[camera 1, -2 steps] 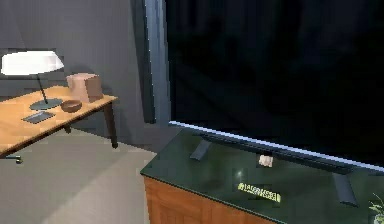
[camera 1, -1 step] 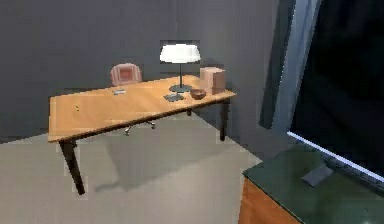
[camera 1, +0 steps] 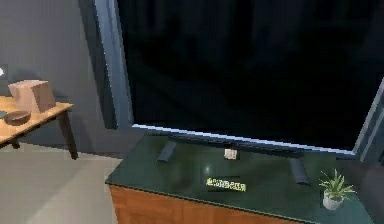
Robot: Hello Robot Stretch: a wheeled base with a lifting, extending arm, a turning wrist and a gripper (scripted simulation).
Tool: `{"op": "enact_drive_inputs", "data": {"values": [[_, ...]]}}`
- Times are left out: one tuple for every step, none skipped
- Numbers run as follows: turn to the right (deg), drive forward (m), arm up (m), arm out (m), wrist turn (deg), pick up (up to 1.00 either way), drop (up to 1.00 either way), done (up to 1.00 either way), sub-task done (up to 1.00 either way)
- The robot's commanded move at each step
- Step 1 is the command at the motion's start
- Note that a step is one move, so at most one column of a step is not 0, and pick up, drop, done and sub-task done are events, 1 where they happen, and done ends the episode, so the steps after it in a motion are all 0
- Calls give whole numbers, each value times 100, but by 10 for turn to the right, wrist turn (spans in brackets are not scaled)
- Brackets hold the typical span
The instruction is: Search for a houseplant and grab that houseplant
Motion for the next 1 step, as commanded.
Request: {"op": "enact_drive_inputs", "data": {"values": [[450,0,0,0,0,0,0,0,0]]}}
